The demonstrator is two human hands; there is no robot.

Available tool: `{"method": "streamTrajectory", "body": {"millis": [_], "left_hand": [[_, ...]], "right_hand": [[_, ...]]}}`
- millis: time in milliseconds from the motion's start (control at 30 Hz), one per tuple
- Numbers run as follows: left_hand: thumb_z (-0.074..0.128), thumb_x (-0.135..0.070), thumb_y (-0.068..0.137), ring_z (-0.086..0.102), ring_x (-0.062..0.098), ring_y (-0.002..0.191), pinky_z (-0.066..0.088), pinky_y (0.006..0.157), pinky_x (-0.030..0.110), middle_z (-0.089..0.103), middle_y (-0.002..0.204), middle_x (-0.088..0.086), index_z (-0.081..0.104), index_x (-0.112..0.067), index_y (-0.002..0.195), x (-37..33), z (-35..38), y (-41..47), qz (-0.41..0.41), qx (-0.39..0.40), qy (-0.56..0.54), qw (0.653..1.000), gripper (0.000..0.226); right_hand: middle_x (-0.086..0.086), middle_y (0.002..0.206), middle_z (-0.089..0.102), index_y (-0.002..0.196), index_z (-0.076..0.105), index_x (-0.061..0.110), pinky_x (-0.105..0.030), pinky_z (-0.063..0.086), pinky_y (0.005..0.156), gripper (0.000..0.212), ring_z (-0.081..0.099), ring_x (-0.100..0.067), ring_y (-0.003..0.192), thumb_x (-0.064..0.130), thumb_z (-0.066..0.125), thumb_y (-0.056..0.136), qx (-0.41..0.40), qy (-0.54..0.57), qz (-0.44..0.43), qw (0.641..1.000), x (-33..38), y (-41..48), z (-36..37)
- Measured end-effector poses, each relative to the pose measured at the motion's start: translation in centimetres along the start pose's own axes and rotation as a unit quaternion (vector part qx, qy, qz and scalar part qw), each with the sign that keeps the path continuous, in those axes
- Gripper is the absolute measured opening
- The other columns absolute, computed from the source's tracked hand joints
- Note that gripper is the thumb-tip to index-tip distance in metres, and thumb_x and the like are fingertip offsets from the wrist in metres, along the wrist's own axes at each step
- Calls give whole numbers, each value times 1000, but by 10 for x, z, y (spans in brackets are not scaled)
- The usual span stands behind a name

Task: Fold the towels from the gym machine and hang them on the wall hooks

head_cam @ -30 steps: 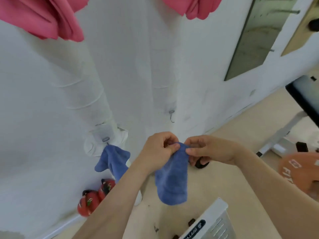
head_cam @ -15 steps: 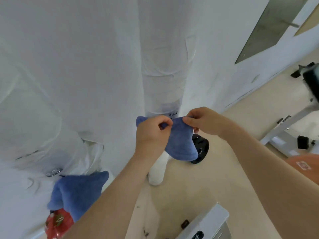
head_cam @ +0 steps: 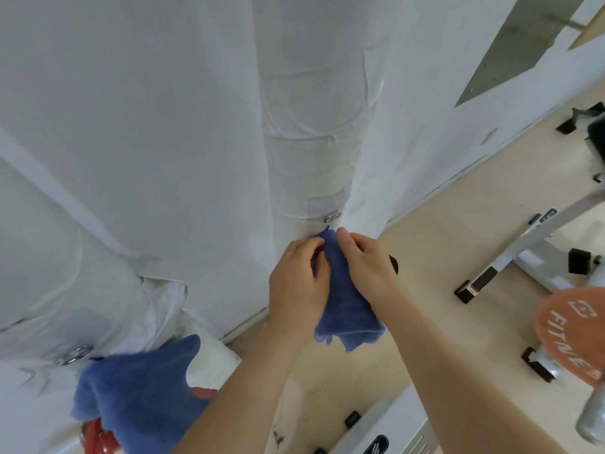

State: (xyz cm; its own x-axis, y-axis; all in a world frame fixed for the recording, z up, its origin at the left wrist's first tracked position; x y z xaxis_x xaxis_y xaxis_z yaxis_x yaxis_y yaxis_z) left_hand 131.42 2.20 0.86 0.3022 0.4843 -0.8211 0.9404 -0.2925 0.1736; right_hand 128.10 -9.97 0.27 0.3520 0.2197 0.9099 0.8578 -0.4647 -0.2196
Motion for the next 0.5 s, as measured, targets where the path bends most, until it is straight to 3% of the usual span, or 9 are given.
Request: {"method": "streamTrajectory", "body": {"millis": [100,200,334,434,500], "left_hand": [[51,-24,93,62,5,82,50,73,22,66,90,-13,60,-27,106,-3,1,-3,-27,32,-20,999,17],[54,-16,90,62,2,87,48,76,16,65,88,-19,59,-29,105,5,1,0,-96,75,-90,988,21],[53,-8,86,60,3,99,47,88,19,63,101,-19,55,-26,118,7,2,-4,-115,140,-120,976,37],[56,-12,87,59,2,104,48,91,21,62,110,-17,55,-27,123,8,-4,-15,-124,135,-137,973,39],[57,-10,86,59,3,104,48,90,21,62,111,-16,56,-26,121,7,-12,-23,-142,108,-147,973,39]], "right_hand": [[1,77,69,90,64,16,-27,49,69,28,65,-16,76,34,44,98,36,-123,-43,991,4,-4,9],[-4,85,65,97,56,12,-32,44,68,26,59,-22,79,32,39,100,23,-258,-67,964,11,-4,11],[-5,98,63,117,48,13,-39,47,80,31,60,-25,92,36,41,98,43,-253,-31,966,15,-17,10],[-3,132,52,145,27,18,-38,42,94,56,52,-24,119,37,45,96,28,-262,-31,964,20,-30,4],[-3,142,45,149,19,19,-33,40,91,62,48,-24,124,35,46,96,11,-275,-42,960,28,-39,-3]]}}
Point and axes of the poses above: each hand's wrist, its own y-axis towards the middle knuckle, its own z-axis out of the palm, x = y × z, the point moved 6 cm from there along y, towards the middle knuckle
